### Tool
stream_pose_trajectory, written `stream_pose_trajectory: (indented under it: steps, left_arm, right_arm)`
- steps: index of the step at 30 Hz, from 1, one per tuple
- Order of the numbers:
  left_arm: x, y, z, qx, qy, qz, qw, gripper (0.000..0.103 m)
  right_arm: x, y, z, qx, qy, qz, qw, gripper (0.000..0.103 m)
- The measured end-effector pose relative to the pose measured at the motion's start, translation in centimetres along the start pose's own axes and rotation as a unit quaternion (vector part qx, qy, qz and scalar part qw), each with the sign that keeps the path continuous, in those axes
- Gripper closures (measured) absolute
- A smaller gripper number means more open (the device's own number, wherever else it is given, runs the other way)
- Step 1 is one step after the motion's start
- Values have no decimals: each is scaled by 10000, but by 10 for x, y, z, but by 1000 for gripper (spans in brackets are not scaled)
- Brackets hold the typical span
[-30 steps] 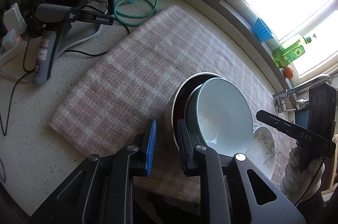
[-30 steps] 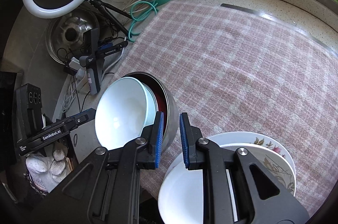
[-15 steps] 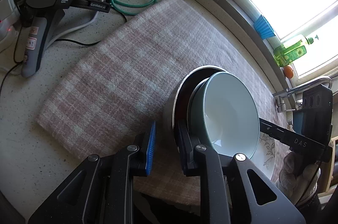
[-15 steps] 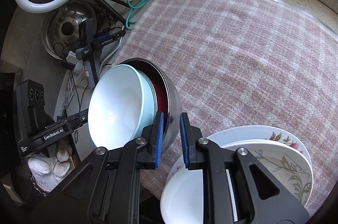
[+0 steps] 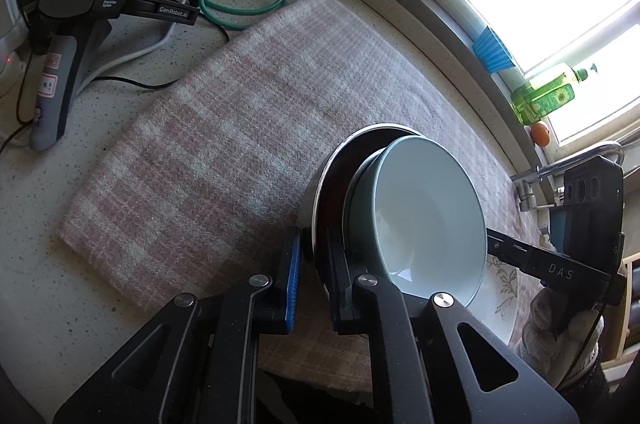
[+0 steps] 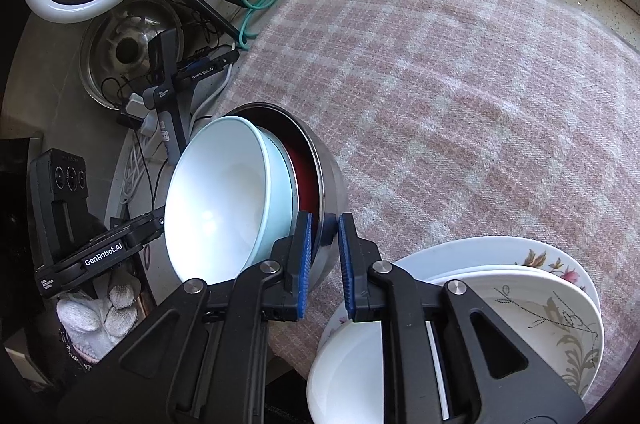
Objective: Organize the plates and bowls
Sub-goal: 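Carry the nested bowls with the left tool onto the plate stack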
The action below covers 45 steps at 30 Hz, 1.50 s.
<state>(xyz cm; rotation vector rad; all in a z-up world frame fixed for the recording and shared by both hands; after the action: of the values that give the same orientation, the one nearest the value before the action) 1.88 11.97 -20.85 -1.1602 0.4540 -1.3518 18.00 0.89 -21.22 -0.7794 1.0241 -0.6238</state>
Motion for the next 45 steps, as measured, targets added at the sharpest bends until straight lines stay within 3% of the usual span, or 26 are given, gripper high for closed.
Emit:
stream_pose_trajectory:
  steps: [12, 20, 31, 45]
  left_arm:
    - [3, -7, 2, 66, 68, 52, 9999, 94]
    - [14, -27, 9, 269, 118, 27, 9996, 94]
    - [61, -41, 14, 429, 430, -143, 9981, 94]
    - [130, -32, -2, 295, 822, -448, 9952, 94]
  right_arm:
    - [-3, -2, -2, 36, -29, -76, 10000, 89]
    - [-11, -27, -4, 196, -96, 26, 9998, 89]
    - [6, -80, -12, 491, -11, 72, 9988, 89]
    - [55, -137, -35, 734, 236, -27, 9970, 89]
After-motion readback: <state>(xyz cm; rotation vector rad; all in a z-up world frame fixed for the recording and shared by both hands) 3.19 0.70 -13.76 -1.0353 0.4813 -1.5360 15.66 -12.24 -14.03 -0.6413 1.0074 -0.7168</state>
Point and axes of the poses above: each gripper's, at about its wrist camera, not at the fingertips, and y roughly the way its jaws point, x to its right, z to its top, the point moved 10 cm from there along y, roughly the way its jaws point, and after that the axes turned 14 degrees about y, right-handed, at the moved point
